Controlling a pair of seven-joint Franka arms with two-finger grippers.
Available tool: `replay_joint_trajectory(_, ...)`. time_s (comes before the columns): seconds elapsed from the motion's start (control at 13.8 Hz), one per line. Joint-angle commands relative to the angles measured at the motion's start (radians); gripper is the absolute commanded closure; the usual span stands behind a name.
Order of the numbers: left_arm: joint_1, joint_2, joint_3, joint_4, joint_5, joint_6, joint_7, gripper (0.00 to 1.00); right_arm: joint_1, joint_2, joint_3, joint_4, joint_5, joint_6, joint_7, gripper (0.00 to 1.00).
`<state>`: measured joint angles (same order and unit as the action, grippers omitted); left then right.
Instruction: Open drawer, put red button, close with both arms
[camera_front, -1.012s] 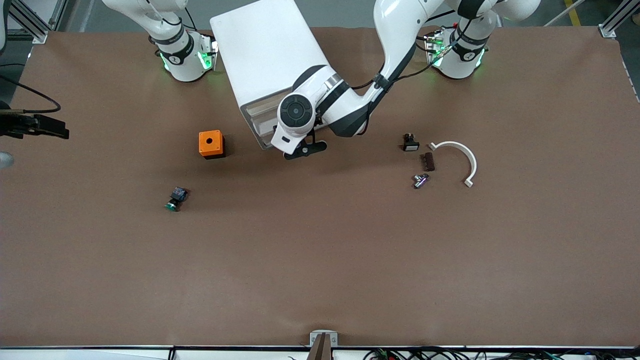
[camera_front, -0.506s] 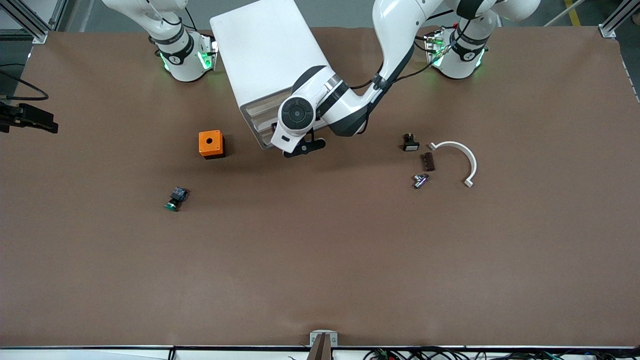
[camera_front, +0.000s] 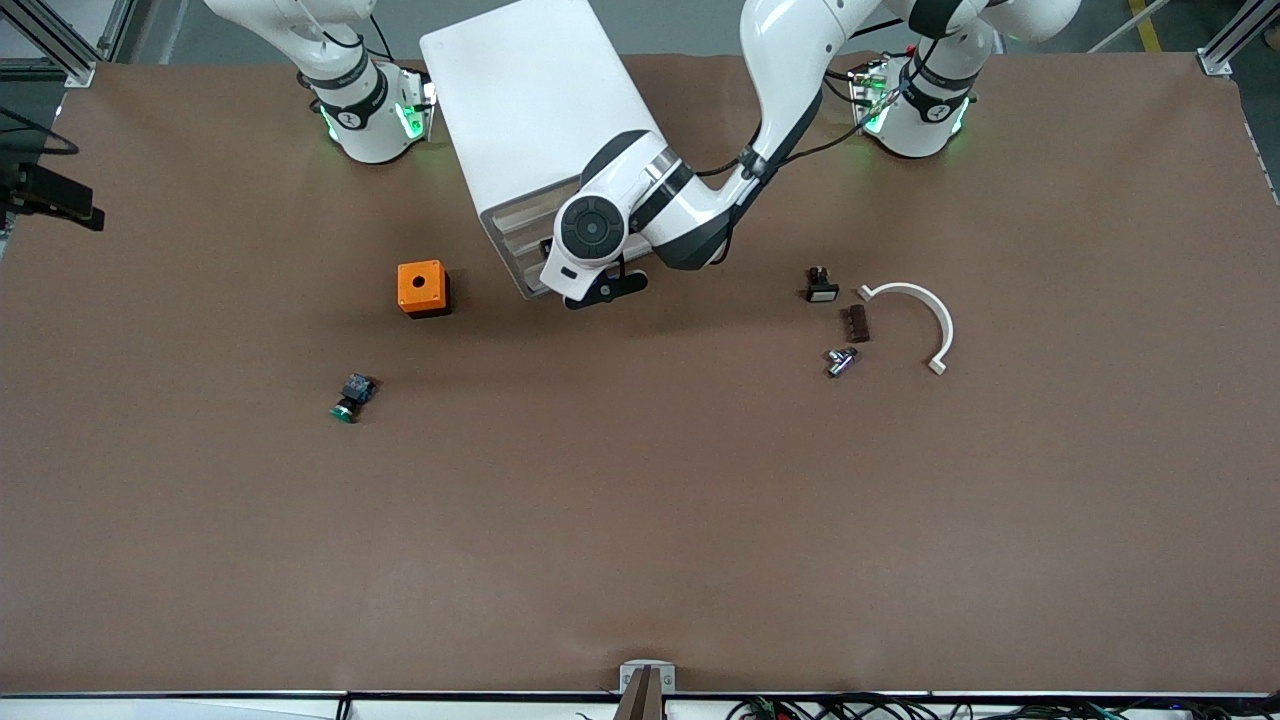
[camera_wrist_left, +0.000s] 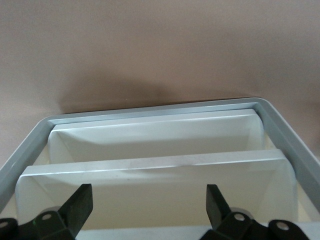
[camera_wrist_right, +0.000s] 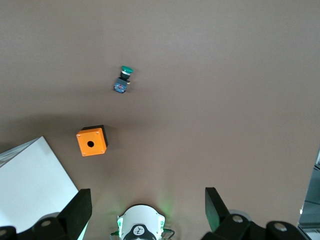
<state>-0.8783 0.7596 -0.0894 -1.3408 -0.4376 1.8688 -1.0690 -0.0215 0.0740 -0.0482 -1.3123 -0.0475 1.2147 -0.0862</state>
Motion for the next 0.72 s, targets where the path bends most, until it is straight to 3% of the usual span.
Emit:
replay_joint_trajectory(0.0,-0.010,-0.002,0.002,-0.004,-0.021,-0.003,0.001,0.00,-0.005,-0.057,0.005,-0.086,0.021,0.017,0.013,0.00)
replay_joint_trajectory(0.36,-0.001,-0.009,0.002,-0.001,-0.020,-0.003,0.001,0.00,-0.005,-0.223,0.005,-0.330,0.021,0.175,0.011,0.00)
replay_joint_trajectory(0.65,0.022,-0.019,0.014,0.003,-0.009,-0.003,0.001,0.00,-0.003,-0.240,0.005,-0.349,0.021,0.193,0.002,0.00)
